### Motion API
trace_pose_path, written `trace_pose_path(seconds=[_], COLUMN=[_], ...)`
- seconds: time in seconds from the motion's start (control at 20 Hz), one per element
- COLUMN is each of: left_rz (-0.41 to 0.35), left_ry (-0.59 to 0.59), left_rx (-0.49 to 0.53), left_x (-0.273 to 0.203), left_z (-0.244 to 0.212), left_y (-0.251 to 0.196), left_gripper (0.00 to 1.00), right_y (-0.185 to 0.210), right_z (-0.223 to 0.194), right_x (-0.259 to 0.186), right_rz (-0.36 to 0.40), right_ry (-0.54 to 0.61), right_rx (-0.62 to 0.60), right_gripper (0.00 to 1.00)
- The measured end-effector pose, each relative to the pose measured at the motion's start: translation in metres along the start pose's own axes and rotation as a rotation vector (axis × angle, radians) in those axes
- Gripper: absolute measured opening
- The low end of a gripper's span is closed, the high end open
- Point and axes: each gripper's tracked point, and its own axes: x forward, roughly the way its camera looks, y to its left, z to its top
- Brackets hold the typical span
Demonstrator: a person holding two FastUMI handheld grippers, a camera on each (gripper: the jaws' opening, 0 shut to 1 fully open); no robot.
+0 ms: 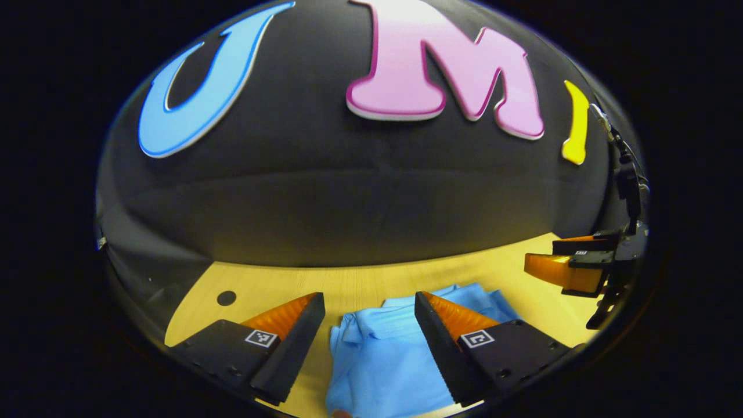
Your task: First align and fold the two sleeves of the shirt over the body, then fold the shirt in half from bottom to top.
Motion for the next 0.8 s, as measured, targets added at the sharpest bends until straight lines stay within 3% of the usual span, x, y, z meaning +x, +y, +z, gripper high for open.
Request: trace_pose_path(seconds=[0.4, 0.8], left_rz=[-0.038, -0.034], left_ry=[-0.165, -0.178], left_rx=[-0.112, -0.173], left_x=[-0.177, -0.342], left_z=[0.060, 0.036], left_y=[-0.015, 0.001], left_gripper=[0.99, 0.98], right_y=[0.011, 0.038], right_z=[0.030, 0.017], right_x=[-0.176, -0.337], right_rz=[-0.025, -0.022], right_ry=[-0.122, -0.202], right_rx=[-0.001, 0.051], right_gripper=[0.98, 0.98])
